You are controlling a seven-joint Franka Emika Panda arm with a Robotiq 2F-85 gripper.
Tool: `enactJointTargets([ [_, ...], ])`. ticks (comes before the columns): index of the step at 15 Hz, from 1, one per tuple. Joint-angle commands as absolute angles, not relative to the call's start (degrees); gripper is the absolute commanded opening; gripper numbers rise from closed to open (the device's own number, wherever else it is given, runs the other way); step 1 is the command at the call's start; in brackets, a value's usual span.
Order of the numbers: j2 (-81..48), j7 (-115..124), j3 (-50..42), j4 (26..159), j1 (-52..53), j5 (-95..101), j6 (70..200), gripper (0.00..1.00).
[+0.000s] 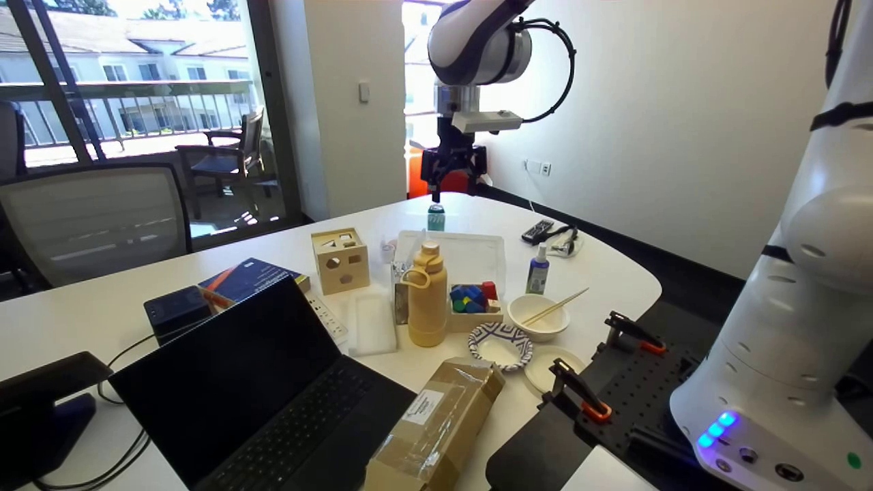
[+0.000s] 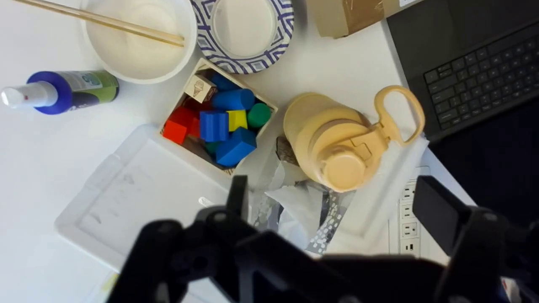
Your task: Remove the flowery blue block from the wooden box and put it on the white plate with blue markings
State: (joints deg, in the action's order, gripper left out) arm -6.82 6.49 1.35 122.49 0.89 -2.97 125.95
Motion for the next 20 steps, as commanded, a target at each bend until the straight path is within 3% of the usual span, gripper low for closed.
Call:
enactJointTargets([
  [1,-10.36,3.13,-1.19,122.45,-1.92,-5.48,129.70,1.00],
  [9,-26.82,-3.91,-2.43,115.24,-8.67,-13.65,132.01,1.00],
  [20,-43.17,-2.01,-1.79,103.66,-8.15,-11.85,130.29,1.00],
])
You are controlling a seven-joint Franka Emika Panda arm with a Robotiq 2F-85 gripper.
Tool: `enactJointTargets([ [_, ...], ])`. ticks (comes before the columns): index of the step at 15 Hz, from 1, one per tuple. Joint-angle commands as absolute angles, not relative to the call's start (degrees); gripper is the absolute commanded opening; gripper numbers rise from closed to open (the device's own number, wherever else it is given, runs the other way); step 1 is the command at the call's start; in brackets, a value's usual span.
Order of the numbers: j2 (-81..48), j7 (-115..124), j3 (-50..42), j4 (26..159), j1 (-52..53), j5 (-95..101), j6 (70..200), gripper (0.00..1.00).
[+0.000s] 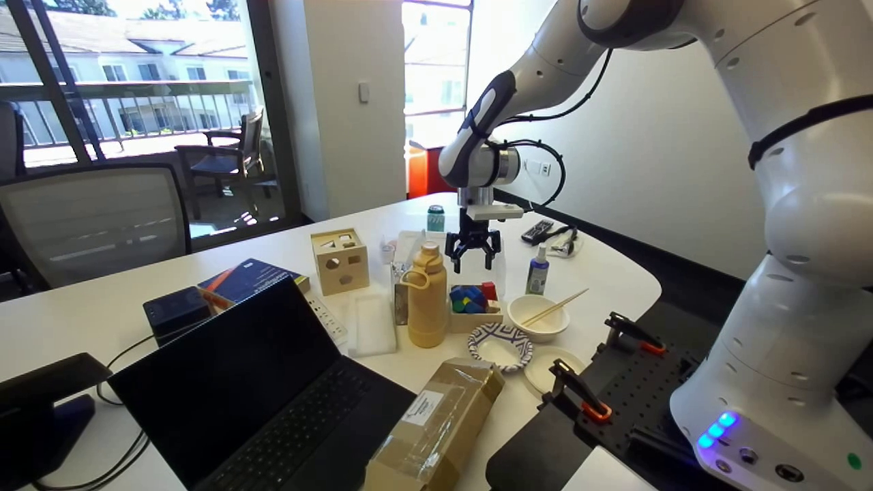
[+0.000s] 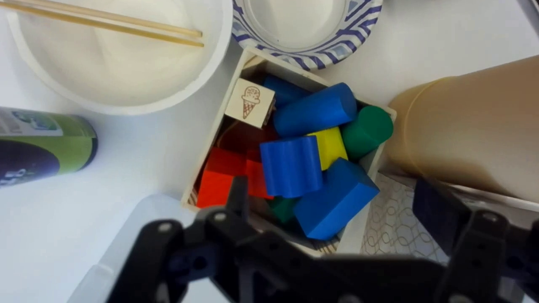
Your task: Remove the flowery blue block from the wooden box and put it on the white plate with blue markings
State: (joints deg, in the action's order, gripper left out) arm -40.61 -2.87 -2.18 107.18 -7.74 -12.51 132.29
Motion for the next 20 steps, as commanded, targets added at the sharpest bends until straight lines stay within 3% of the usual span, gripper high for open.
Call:
enactJointTargets([
  [1,-43.89,-2.13,-1.73,103.16,-8.29,-11.89,130.16,1.00],
  [11,-47.49,-2.18,-1.53,102.08,-9.32,-12.58,130.48,1.00],
  [12,-47.61,-2.27,-1.47,102.09,-9.47,-12.62,130.42,0.95],
  [13,-47.75,-2.32,-1.41,102.09,-9.63,-12.72,130.43,0.74],
  [15,-47.99,-2.34,-1.35,102.17,-9.78,-12.83,130.52,0.69],
  [20,-48.95,-2.09,-1.28,101.80,-9.87,-12.87,130.65,0.30],
])
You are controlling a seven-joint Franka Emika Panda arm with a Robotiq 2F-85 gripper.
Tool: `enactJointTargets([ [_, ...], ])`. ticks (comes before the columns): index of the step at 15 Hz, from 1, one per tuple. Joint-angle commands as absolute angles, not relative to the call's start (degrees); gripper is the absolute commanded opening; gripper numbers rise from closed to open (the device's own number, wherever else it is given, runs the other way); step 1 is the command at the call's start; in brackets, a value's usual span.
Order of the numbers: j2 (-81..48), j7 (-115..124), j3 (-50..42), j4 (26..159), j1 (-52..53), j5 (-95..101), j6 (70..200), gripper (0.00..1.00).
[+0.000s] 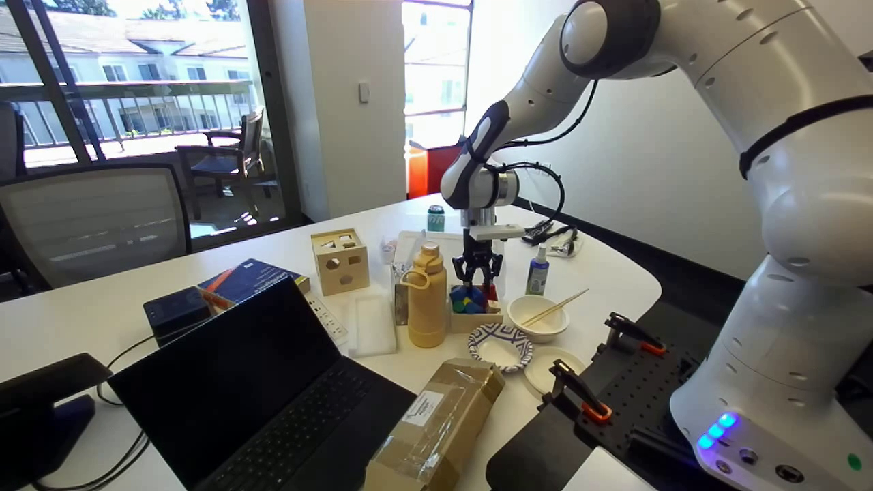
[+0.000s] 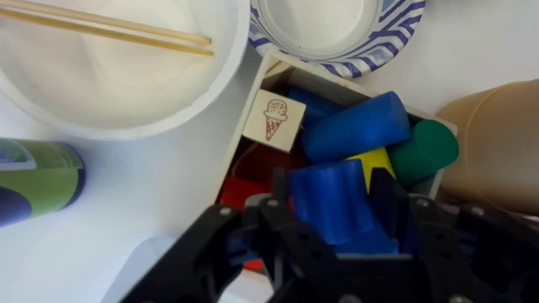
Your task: Remove the flowery blue block from the wooden box and put it on the white plate with blue markings
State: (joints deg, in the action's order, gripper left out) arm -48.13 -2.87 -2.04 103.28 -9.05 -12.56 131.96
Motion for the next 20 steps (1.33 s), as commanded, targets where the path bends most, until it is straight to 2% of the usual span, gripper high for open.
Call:
enactJointTargets([
  [1,-49.17,-2.10,-1.21,101.65,-9.91,-12.91,130.63,0.22],
  [4,-49.29,-1.97,-1.19,101.05,-9.79,-12.88,129.93,0.03],
  [5,-49.22,-1.94,-1.24,101.09,-9.75,-12.83,130.04,0.00],
  [6,-48.91,-1.77,-1.33,101.31,-9.62,-12.74,130.02,0.05],
  [12,-45.27,-1.12,-1.41,103.15,-9.31,-12.63,127.61,0.05],
  [20,-36.19,-0.46,-0.81,108.86,-9.43,-14.95,111.33,0.05],
])
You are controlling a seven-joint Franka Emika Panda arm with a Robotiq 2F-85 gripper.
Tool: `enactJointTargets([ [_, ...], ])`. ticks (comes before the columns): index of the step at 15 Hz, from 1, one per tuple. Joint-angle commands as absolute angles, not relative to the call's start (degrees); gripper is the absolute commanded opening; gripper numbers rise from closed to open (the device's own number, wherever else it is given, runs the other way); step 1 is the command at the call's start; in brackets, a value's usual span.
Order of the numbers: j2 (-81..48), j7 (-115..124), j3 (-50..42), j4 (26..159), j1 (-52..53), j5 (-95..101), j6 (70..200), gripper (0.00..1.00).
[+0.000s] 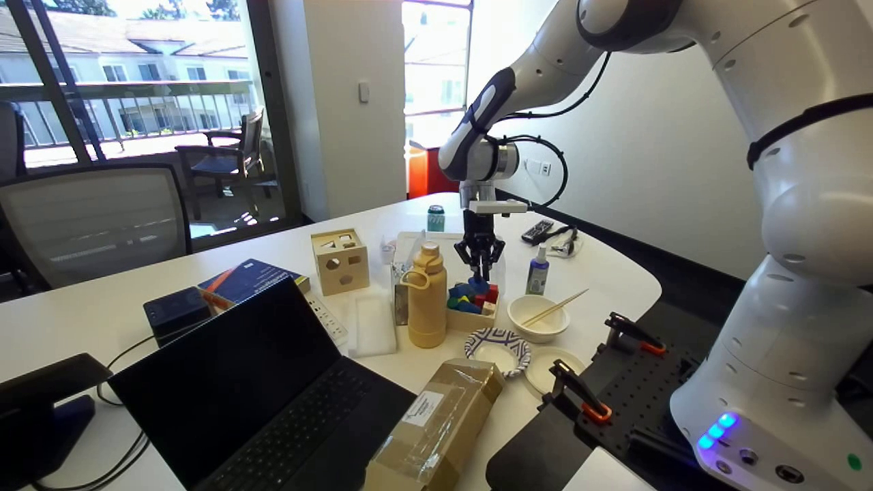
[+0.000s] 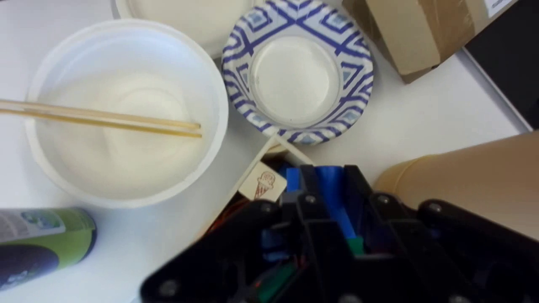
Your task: Remove the flowery blue block from the wooden box and put it on the white plate with blue markings
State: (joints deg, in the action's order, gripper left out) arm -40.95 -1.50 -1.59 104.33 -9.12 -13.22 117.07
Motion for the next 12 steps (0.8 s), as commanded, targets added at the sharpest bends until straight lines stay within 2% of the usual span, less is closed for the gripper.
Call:
enactJointTargets([
  [1,-35.62,0.04,-0.85,110.15,-9.15,-15.66,109.60,0.05],
  [3,-35.19,1.84,-1.24,112.48,-8.33,-16.92,108.24,0.05],
  [12,-40.13,9.87,-1.83,116.66,-5.86,-19.74,119.13,0.05],
])
